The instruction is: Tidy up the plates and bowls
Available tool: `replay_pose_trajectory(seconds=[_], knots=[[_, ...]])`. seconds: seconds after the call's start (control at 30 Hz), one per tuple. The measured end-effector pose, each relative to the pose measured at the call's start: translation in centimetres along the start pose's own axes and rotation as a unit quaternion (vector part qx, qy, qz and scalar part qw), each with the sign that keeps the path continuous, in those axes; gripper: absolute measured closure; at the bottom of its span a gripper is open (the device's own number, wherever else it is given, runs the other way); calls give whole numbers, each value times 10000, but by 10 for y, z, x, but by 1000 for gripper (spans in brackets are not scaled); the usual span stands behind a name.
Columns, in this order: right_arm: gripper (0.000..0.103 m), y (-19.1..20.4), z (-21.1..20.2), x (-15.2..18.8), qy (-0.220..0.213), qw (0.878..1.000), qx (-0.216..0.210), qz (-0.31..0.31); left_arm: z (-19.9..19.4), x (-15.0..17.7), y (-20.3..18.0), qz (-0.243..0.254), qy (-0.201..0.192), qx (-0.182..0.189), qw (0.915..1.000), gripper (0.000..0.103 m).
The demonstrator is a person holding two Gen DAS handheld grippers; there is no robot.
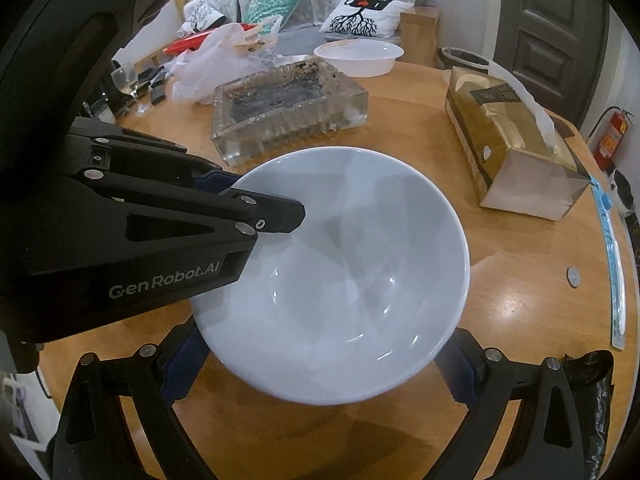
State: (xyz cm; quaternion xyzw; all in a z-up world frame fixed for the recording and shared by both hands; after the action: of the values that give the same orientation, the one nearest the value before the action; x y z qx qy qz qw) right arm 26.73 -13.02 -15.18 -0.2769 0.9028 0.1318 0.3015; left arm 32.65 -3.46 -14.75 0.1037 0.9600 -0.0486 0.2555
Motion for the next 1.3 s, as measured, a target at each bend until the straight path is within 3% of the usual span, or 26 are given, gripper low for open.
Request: replay_pose_trajectory(seconds=[0.4, 0.8, 1.3], knots=[[8, 21, -19, -6, -306, 9993, 87, -185, -33, 5, 6, 94, -238, -61, 9997, 92], [8, 55, -52, -19, -565, 9978, 52, -349, -90, 18, 16, 124, -535, -194, 9983, 92], [8, 107, -68, -37, -723, 9953, 14, -649, -135, 36, 50, -2, -758, -348, 9965, 92]])
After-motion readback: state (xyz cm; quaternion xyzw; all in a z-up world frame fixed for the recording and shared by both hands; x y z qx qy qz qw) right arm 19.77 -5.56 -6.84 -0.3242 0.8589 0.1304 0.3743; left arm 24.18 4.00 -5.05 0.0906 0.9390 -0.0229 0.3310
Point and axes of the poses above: each gripper's, at about its wrist camera, not at the fingertips, and z roughly the way its jaws point, y to its left, x to its underside, the point moved 2 cm from there along z, roughly the way its jaws point, and after that the axes turned 5 degrees about -y, right-handed, at the moved point
